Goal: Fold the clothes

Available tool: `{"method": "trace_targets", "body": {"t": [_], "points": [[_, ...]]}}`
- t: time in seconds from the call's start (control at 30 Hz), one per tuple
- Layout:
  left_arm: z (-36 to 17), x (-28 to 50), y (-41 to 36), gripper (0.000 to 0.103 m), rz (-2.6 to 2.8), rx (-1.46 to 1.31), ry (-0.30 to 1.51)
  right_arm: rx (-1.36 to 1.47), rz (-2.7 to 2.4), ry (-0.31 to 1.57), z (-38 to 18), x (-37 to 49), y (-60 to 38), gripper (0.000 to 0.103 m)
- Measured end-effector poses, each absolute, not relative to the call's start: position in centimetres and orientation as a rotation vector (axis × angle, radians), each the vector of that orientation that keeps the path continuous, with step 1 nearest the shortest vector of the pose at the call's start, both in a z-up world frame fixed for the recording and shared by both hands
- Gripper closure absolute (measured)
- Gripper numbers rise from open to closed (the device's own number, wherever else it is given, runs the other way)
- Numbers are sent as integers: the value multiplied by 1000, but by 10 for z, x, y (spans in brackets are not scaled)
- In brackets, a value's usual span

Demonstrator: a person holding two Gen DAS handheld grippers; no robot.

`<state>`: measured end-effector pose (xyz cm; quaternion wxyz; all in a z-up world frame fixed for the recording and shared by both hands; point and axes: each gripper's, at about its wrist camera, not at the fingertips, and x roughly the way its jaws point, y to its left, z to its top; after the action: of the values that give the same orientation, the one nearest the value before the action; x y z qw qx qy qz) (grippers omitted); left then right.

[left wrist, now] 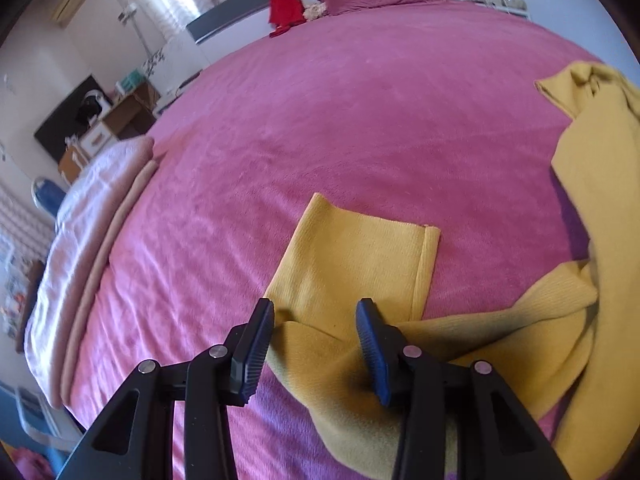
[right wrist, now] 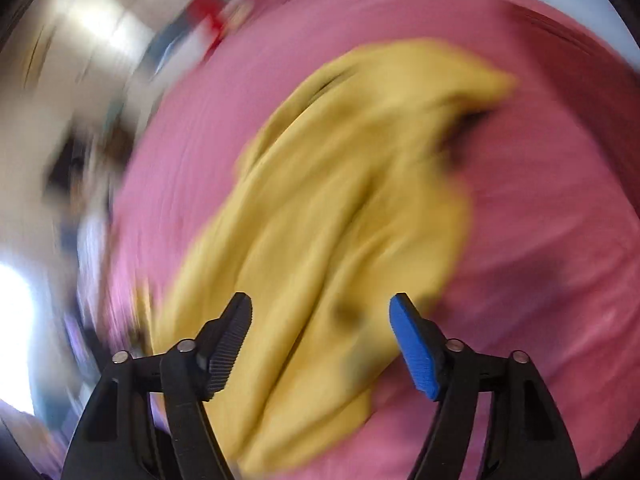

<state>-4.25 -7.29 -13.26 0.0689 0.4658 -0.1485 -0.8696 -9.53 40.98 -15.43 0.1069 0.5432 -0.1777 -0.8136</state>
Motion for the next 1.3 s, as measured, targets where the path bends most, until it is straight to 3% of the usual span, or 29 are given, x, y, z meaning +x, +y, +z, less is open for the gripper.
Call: {"method": "trace_targets", "body": {"t": [0.07,0.23,0.3,0.37,0.43,0.5,0.57,0.6,0.67,0.93,1.13,1.23,1.3], "points": [[-126,-38,-76,60,-2627,1410,-366,1723,-2303,-329,-163,-92,363,30],[-120,-25,-81,63,-2670,1426,-233,1883,-2240,-236,-199,-91,309,28],[-125,-23,-78,63,-2673,1453,-236,1875,-2267,-138,-206,-95,290,21],[-129,-22,-76,64,-2667,1478,-246,1847,-2308,-29,-211,-98,271,25],[-125,-20,-75,64,-2675,1474,-237,1764,-2359,66,-210,-96,261,43],[-120,-19,-75,64,-2685,1468,-226,1704,-2364,19,-202,-94,267,74],[-113,-18,-76,64,-2714,1432,-212,1696,-2355,-105,-193,-94,282,88],[-109,-18,-76,64,-2727,1414,-222,1693,-2353,-160,-188,-94,289,89],[-105,-17,-72,70,-2771,1398,-248,1698,-2376,-223,-178,-90,302,90],[-117,-25,-26,70,-2871,1408,-507,1822,-2446,-391,-173,-22,374,88],[-133,-46,-2,70,-2952,1443,-553,1699,-2553,-571,-147,-24,391,80],[-144,-57,4,71,-2953,1517,-561,1622,-2614,-573,-139,11,438,77],[-148,-56,6,71,-2984,1483,-620,1572,-2645,-591,-130,32,459,65]]}}
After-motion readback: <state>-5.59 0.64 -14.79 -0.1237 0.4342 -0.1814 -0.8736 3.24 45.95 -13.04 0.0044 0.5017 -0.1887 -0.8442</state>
